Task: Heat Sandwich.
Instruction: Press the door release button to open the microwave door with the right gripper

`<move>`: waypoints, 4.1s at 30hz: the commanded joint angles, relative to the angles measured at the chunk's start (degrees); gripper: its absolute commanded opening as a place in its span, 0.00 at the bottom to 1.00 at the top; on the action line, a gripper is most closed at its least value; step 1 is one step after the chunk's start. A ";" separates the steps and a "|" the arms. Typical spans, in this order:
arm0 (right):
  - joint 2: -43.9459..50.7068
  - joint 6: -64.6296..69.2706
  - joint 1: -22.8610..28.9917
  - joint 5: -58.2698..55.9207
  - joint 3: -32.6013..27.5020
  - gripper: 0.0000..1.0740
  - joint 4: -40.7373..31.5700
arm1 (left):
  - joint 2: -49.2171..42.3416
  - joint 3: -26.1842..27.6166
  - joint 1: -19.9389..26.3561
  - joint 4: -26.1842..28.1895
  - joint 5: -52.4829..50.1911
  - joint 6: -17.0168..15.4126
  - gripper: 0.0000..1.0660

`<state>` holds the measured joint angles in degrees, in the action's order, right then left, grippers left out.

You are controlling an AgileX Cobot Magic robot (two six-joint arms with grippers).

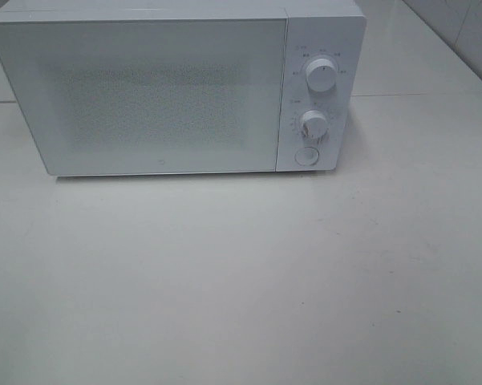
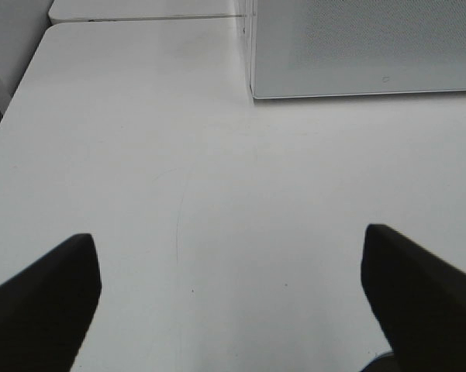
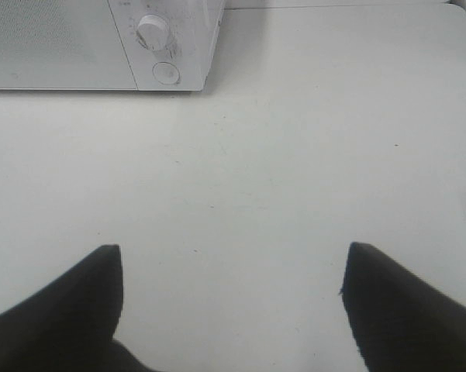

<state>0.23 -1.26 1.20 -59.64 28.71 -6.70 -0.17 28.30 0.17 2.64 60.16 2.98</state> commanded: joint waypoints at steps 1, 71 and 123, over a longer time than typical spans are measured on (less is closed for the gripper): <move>1.49 0.23 -0.52 0.34 -0.06 0.71 0.63 | -1.15 -0.17 0.00 0.29 -0.69 -0.06 0.79; -26.81 -3.15 5.96 65.66 -16.10 0.60 13.87 | -1.15 -0.17 0.00 0.29 -0.69 -0.06 0.79; -79.53 -15.47 31.57 109.89 -12.61 0.00 -12.26 | -1.15 -0.17 0.00 0.29 -0.69 -0.06 0.79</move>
<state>-79.01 -14.44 31.68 48.30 15.41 -15.47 -0.17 28.30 0.17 2.64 60.16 2.98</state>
